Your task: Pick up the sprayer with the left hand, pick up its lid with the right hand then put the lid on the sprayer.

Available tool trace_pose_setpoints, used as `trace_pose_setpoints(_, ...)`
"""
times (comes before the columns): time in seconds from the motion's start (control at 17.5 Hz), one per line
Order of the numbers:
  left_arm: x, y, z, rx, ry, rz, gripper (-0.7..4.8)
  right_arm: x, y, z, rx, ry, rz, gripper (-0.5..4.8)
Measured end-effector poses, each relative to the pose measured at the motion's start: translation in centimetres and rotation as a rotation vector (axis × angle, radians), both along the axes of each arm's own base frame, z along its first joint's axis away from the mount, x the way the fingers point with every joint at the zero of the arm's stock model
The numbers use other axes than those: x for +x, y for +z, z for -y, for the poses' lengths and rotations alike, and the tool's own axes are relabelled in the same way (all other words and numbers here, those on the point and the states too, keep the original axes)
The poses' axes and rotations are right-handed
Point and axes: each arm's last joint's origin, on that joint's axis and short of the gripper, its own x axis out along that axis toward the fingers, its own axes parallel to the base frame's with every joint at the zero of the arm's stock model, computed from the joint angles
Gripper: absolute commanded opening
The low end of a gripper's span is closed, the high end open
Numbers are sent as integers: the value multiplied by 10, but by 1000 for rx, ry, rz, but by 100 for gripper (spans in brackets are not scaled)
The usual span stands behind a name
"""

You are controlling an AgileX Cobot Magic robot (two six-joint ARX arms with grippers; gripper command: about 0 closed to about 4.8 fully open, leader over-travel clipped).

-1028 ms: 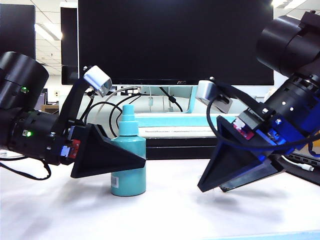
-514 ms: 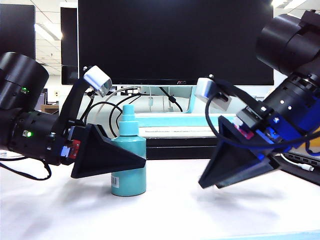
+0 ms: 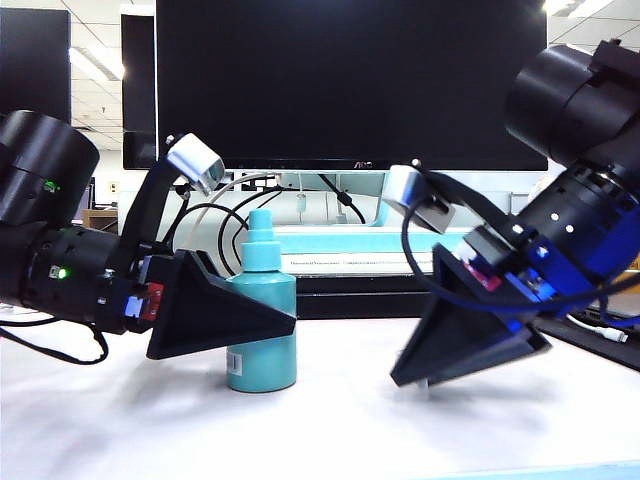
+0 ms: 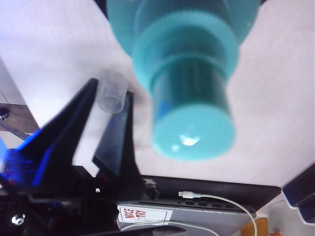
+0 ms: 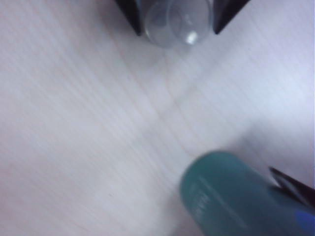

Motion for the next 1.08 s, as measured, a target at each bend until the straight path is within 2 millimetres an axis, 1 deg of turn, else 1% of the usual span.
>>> trace_pose_setpoints(0.11,0,0,0,0,0,0,211,2,2,-1,18,-4,16,169)
trace_pose_setpoints(0.17,0,0,0,0,0,0,211,2,2,-1,20,-5,18,160)
trace_pose_setpoints(0.29,0,0,0,0,0,0,211,3,3,-2,28,-7,28,98)
trace_pose_setpoints(0.69,0,0,0,0,0,0,211,4,5,-3,37,-6,45,98)
trace_pose_setpoints(0.74,0,0,0,0,0,0,211,7,8,-4,41,-8,53,98)
trace_pose_setpoints(0.8,0,0,0,0,0,0,211,10,13,-6,45,-8,60,98)
trace_pose_setpoints(0.91,0,0,0,0,0,0,211,22,39,-12,68,-13,112,98)
trace_pose_setpoints(0.97,0,0,0,0,0,0,212,24,46,-13,67,-19,122,98)
trace_pose_setpoints(1.08,0,0,0,0,0,0,212,32,73,-18,75,-25,147,98)
